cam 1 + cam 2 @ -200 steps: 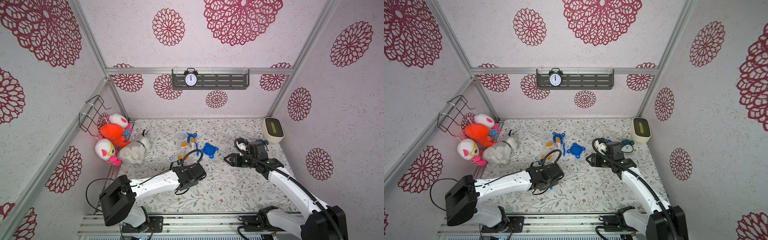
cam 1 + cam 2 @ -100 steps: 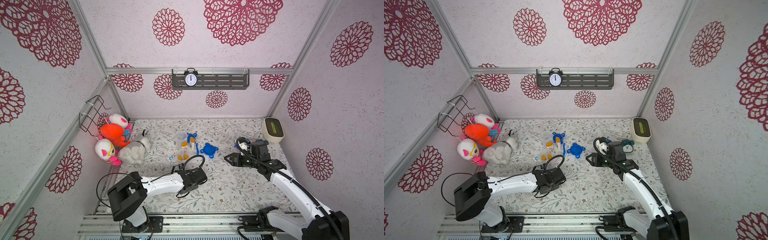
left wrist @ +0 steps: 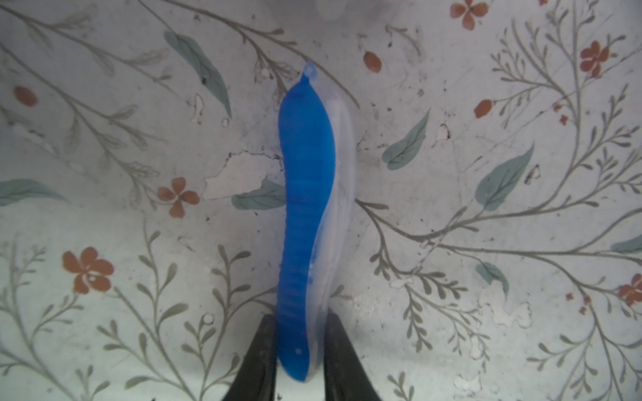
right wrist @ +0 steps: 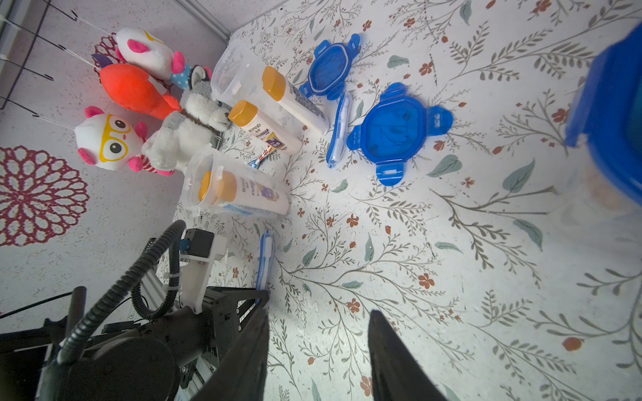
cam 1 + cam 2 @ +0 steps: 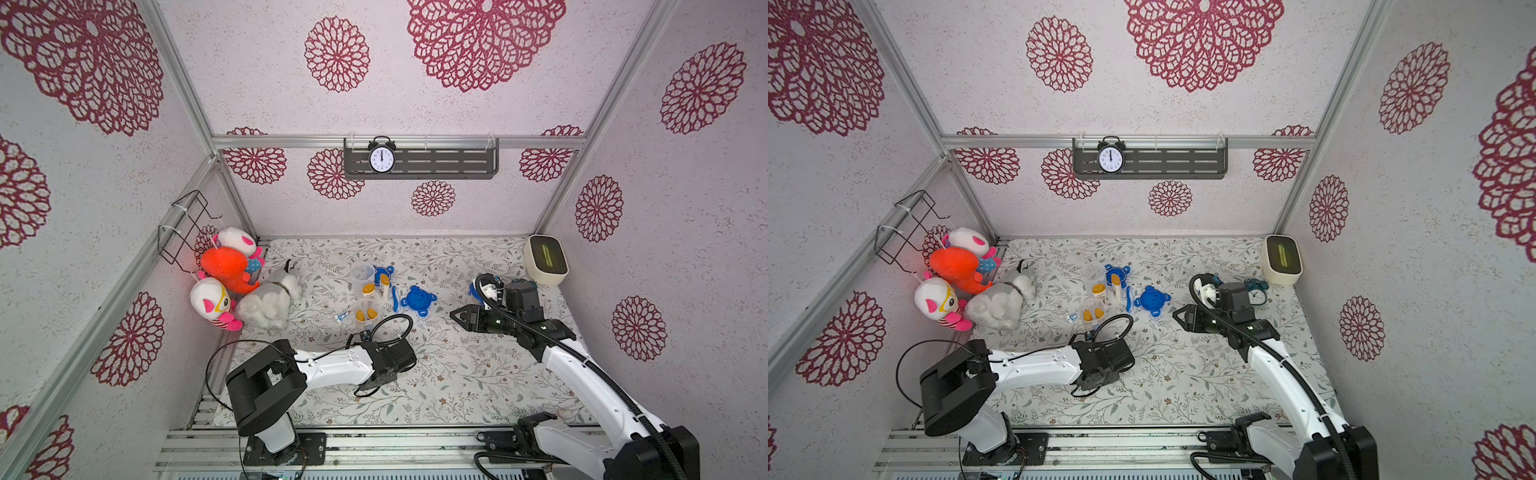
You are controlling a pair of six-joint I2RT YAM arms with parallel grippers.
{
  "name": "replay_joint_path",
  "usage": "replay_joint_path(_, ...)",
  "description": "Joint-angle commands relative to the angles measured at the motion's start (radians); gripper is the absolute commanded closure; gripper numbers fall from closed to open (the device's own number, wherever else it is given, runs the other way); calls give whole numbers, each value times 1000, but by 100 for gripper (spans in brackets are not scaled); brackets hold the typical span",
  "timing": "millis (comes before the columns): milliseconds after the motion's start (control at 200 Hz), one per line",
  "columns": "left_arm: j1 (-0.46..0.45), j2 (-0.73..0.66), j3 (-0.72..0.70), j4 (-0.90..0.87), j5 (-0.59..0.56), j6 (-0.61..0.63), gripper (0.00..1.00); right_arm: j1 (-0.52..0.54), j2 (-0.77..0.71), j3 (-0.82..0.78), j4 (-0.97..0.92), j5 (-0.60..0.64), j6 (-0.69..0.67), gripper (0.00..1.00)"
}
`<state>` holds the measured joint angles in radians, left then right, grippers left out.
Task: Pack away toiletry kits
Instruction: Pick up the toiletry item from the center of the board, then place the toiletry item into the container.
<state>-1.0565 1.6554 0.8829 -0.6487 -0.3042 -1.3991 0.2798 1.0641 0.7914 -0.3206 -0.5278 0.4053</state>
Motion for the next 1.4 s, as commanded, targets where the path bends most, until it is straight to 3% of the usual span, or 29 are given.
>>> replay_joint_path(0,-25,-12,32,-47,-7,-1,89,-8,-18,9,31,-9,19,53)
replay_joint_path(245,-173,-57,270,-255,-159,238,93,-11,4,4,58,-1,27,53)
replay_joint_path(365,-224,-85,347,-273,-200,354,94,-16,4,7,75,1,53,53)
replay_joint_path(515,-235,-150,367,-186,-336,534,92,-24,-13,36,94,-27,94,53)
replay_joint_path(615,-176,-195,315,18,-427,705,93,-35,-23,56,114,-57,121,51)
replay_joint_path(731,-46,-229,225,354,-365,923,95,-41,-21,73,163,-77,154,50)
replay_joint_path(871,50,-214,182,572,-360,1162,95,-42,-4,94,281,-130,172,49)
replay_joint_path(991,103,-207,117,749,-268,1302,94,-32,42,150,356,-191,187,48)
replay_joint_path(1181,117,-209,60,882,-196,1432,94,52,144,266,393,-156,218,47)
replay_joint_path(1396,140,-239,23,922,-117,1435,94,158,247,377,338,-89,178,50)
